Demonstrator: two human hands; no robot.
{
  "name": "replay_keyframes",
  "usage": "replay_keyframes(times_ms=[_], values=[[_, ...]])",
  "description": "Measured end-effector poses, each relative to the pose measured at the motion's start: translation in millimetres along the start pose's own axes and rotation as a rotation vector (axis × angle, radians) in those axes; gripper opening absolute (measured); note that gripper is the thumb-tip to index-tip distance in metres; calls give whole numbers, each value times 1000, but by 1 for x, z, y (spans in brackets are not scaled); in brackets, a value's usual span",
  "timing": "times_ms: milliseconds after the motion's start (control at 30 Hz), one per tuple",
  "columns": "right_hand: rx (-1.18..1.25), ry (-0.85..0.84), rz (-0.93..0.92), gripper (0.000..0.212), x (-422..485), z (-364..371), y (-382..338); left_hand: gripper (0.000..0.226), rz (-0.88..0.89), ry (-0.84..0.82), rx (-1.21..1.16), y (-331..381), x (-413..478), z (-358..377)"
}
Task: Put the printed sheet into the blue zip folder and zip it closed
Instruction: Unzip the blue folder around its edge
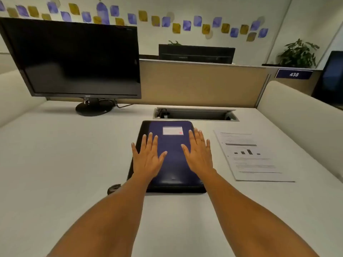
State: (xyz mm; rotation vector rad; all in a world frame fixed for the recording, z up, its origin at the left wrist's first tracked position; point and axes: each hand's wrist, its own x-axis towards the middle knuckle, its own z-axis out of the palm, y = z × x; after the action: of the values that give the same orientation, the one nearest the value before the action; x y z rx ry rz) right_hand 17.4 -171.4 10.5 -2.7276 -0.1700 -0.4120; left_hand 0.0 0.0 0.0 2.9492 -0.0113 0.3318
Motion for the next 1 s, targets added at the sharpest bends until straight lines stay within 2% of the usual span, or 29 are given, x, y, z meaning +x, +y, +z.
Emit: replay_keyframes(times_ms=[333, 567, 767, 1000], values=[[-40, -163, 121, 65, -26, 34, 24, 71, -111, -239, -76, -15, -21, 27], [57, -242, 180, 61, -29, 39, 28, 70, -116, -217, -51, -16, -20, 32], [137, -205, 231, 64, -25, 38, 27, 69, -99, -237, -36, -19, -17, 35], [212, -268, 309, 67, -17, 32, 29, 70, -71, -217, -16, -22, -17, 42]])
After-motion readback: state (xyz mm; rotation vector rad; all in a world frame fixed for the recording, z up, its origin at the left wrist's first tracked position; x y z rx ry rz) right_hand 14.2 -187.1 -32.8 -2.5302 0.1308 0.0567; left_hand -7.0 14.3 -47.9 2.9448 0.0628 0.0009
